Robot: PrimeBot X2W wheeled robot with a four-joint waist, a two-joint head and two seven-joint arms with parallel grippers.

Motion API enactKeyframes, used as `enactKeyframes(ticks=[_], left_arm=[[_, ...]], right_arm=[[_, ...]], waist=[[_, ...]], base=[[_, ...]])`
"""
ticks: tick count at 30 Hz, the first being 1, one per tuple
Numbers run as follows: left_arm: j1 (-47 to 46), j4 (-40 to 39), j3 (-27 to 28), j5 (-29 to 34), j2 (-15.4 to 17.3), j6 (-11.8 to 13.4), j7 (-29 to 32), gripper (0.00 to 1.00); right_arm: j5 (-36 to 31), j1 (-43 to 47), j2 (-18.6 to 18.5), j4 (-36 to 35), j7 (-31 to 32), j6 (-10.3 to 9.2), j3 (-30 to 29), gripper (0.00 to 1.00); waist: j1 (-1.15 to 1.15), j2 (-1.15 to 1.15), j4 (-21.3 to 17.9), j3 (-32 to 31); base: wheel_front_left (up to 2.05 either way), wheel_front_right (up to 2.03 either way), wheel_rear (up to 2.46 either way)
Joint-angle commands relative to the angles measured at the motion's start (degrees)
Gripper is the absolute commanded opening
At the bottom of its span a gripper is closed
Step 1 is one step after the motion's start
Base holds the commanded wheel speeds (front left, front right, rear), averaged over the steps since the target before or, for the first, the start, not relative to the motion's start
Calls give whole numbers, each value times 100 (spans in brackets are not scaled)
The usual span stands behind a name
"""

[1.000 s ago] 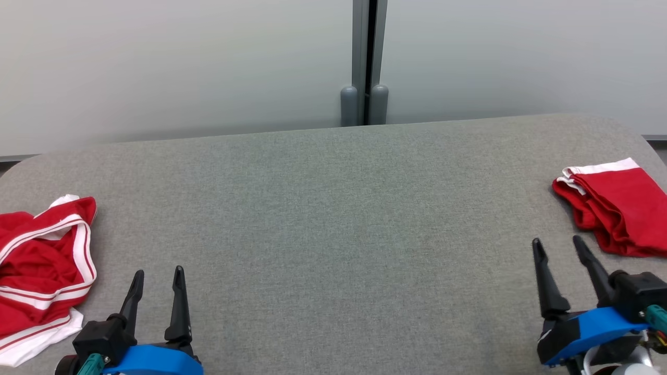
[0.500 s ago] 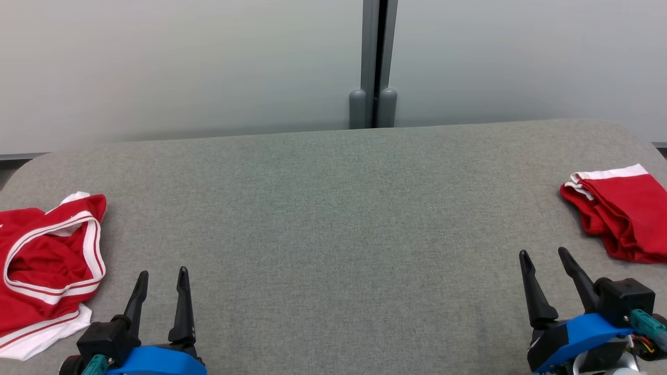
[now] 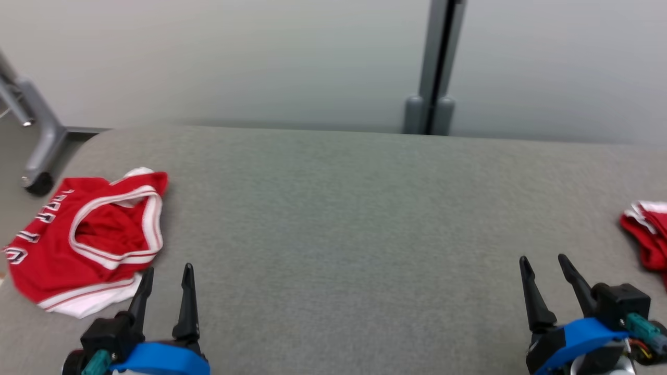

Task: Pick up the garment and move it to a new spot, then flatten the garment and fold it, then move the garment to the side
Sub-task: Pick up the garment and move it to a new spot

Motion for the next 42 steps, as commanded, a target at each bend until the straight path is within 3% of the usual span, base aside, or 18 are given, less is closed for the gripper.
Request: enactKeyframes(ticks=[1,11,18,34,42], left_arm=[[-52,12,33,31,25,-1,-26,100],[44,-27,87,46,-1,7,-26,100],[95,-51,161,41,18,-14,-26,100],[-114,-153,338,-89,1,-35,-3,100],[-794,-824,774,-935,329,-59,1076,100]], right_arm=[[-8,-42,8,31,-40,3,8,100],[49,-171,-29,247,-175,3,184,100],[0,-239,-27,355,-250,3,247,100],[-7,-266,-90,446,-296,3,260,100],[-42,-366,-74,378,-324,2,361,100]], waist=[[0,0,239,113],[0,0,1263,145],[0,0,1678,155],[0,0,1717,270],[0,0,1516,512]], base=[[0,0,0],[0,0,0],[0,0,0],[0,0,0],[0,0,0]])
